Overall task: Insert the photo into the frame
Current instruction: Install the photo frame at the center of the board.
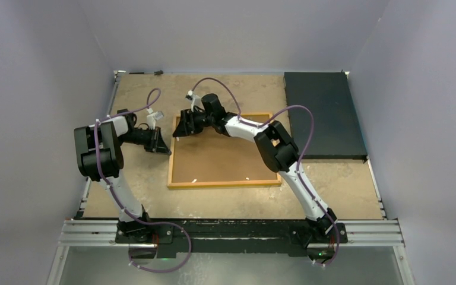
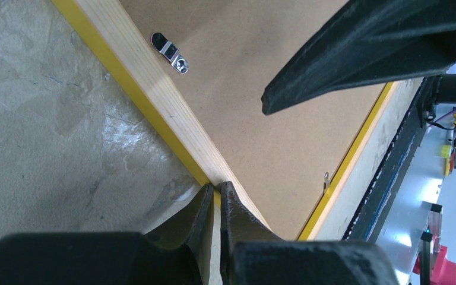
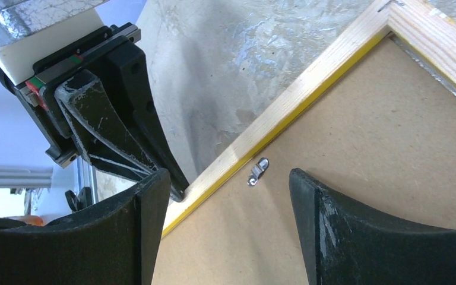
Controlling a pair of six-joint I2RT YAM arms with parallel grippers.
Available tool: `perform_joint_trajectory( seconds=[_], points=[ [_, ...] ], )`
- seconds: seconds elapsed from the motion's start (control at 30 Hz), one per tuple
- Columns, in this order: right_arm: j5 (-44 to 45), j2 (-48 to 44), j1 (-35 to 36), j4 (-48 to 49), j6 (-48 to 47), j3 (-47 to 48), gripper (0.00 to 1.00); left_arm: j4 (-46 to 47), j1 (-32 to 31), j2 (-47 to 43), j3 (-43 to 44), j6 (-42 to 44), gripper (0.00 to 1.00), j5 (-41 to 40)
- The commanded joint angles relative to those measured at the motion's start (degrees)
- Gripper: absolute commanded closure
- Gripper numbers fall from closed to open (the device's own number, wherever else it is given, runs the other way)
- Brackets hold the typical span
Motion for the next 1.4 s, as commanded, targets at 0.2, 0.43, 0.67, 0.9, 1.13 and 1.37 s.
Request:
perform_joint_trajectory(
  seconds=[0.2,0.43,0.67,0.9,1.13,1.37],
  points=[
    [-2.49,2.79,2.21,-1.95,-0.81,2.4,0.24,2.64,-0.57,0.81,-1.35,2.37,0.96,-2.37],
    [-2.76,3.54,2.54,-2.7,-1.14,2.91,0.24,2.4,-0.58,0.9,-1.42,2.69,0.96,-2.19],
    [-4.44,4.71,3.04,-2.87,-1.1,3.53,0.24,2.18,-0.55,1.16,-1.25,2.85,0.96,-2.13],
    [-7.34,5.68,3.27,-3.44,0.51,4.53,0.26,2.02,-0.57,1.21,-1.15,2.97,0.96,-2.1],
    [-8.21,3.83,3.24,-1.6,0.97,2.75,0.26,1.44,-0.57,1.13,-0.61,3.05,0.96,-1.76],
    [-11.38,4.34,3.53,-2.76,1.38,4.96,0.26,0.03,-0.45,0.28,-0.06,3.66,0.96,-1.49]
  ],
)
